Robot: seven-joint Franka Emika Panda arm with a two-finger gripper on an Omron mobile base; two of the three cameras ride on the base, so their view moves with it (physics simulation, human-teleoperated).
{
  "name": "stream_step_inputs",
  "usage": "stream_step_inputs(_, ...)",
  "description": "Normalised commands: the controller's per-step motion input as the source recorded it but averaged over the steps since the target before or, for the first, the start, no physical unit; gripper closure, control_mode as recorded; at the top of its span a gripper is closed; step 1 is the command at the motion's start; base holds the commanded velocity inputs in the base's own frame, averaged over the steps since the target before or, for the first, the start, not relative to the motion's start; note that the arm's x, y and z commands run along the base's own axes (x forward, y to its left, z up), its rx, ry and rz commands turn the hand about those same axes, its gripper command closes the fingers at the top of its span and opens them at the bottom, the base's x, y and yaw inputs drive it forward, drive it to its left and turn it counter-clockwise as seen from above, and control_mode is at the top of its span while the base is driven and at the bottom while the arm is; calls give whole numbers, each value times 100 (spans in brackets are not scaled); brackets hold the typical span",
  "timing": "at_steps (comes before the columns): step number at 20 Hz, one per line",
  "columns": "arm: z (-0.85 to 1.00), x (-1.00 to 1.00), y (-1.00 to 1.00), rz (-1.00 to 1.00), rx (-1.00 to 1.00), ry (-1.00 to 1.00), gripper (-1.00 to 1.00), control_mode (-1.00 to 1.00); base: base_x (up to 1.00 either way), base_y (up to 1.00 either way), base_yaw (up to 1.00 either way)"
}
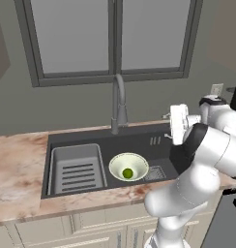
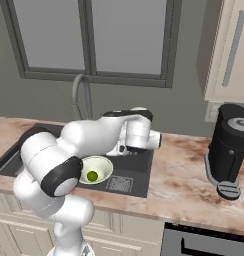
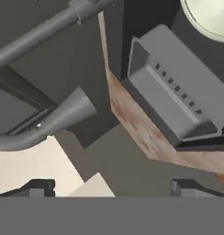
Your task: Pick the lime from the cabinet and place it in the bowl. Then pick the bowl and place it in the sink. Then turn on the sink facuet.
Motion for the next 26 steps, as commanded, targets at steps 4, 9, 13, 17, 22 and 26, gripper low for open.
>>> stream_step_inputs(4,26,4,37,-38,43,38,-100,-100,0,0,0)
stream_step_inputs(9,3,15,53,-33,33,48,-100,-100,0,0,0)
stream_step_inputs(13,14,33,38,-25,22,42,-100,-100,0,0,0)
stream_step_inputs(17,20,73,1,-5,12,37,-100,-100,0,0,0)
stream_step_inputs(22,2,65,-17,9,8,8,-100,-100,0,0,0)
stream_step_inputs(26,-12,49,-1,18,0,0,-100,-100,0,0,0)
